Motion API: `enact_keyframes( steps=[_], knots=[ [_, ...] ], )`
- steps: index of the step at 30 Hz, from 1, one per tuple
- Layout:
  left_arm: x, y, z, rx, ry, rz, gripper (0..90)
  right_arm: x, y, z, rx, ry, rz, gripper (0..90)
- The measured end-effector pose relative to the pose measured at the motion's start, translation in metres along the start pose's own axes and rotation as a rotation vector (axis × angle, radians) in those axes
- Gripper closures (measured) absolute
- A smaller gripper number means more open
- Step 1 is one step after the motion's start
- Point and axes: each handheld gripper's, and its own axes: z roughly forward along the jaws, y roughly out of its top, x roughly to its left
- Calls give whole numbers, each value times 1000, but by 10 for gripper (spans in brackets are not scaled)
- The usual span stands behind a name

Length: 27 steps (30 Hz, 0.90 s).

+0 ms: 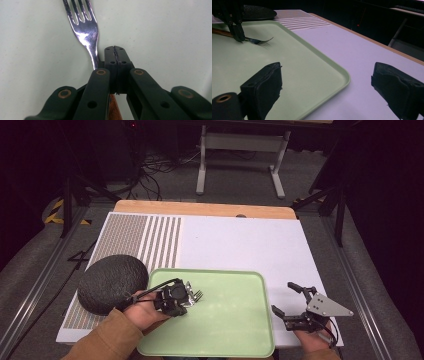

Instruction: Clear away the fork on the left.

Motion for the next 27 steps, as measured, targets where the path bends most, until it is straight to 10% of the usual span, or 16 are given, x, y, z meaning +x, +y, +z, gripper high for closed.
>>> enact_keyframes(
  steps=[27],
  knots=[
    [24,-31,-11,-34,89,-145,899,0,2,15,6,37,-6,101]
  ],
)
